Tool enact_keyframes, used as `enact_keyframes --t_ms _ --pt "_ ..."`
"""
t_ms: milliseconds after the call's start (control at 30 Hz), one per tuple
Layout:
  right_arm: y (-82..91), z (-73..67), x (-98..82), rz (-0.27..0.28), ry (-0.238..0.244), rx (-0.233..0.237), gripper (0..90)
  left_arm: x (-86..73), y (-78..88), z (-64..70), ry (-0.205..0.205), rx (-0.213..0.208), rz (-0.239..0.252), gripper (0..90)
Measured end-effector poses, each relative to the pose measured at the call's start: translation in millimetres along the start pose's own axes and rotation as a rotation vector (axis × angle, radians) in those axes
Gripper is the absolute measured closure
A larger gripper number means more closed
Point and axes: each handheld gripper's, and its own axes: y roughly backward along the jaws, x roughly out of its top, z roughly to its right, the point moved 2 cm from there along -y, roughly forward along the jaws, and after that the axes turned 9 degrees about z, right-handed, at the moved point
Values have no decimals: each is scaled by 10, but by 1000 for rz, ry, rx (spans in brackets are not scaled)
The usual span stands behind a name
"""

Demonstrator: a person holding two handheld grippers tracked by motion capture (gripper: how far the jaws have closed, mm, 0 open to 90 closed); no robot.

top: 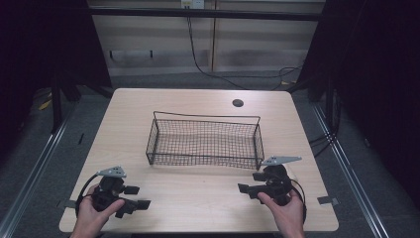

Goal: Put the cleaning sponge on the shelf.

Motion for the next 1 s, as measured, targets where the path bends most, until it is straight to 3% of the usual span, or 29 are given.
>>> enact_keyframes --t_ms 233,467,733,1000 --pt "165 34 81 14 1 -22 245 0 -2 2 3 1 -1 220" --pt "250 103 122 -12 -66 -10 180 -2 -2 3 7 3 -2 220" --pt "367 149 228 -30 -49 -35 166 -8 -12 3 4 9 -5 220" --pt "426 292 320 -66 -80 -28 166 -8 -13 0 6 6 -6 220"
